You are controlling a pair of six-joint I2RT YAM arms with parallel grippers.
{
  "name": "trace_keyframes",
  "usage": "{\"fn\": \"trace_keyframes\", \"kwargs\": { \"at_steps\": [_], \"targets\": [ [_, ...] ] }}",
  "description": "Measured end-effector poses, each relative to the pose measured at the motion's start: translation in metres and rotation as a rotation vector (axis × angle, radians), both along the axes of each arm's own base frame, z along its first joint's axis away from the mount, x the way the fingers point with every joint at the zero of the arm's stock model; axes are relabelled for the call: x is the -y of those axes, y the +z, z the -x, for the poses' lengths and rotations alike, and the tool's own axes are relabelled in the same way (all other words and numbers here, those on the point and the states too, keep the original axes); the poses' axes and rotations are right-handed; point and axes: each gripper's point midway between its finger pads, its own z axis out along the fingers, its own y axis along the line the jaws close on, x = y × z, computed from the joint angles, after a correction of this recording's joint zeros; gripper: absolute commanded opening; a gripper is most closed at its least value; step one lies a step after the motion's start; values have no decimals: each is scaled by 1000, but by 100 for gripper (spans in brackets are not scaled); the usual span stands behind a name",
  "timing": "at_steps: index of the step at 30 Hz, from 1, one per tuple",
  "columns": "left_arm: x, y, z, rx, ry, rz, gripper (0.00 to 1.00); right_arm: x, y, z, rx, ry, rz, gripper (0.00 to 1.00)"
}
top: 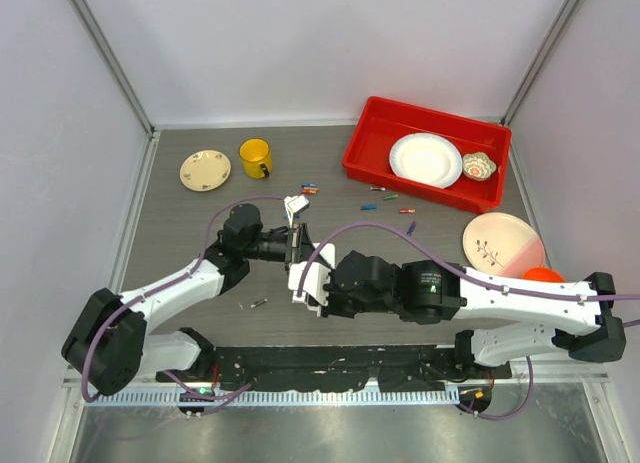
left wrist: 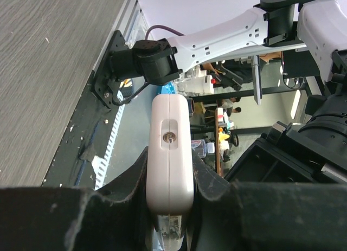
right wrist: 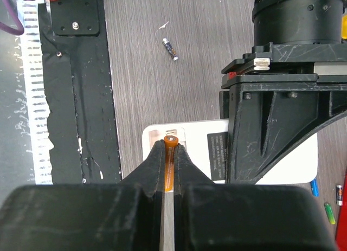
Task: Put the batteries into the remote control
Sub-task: Load the battery into the remote control.
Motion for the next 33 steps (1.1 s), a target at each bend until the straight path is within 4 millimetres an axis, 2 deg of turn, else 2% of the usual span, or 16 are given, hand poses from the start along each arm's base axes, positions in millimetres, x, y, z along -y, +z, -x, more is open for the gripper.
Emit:
{"fn": "trace_keyframes", "kwargs": {
  "at_steps": [8,33],
  "targets": [
    [-1,3,2,6,-7,6,0,-4,2,2,9,12,-13,1],
    [-2,0,3,19,-15,-1,0,-12,-15,6,10,43,42,1]
  ]
}}
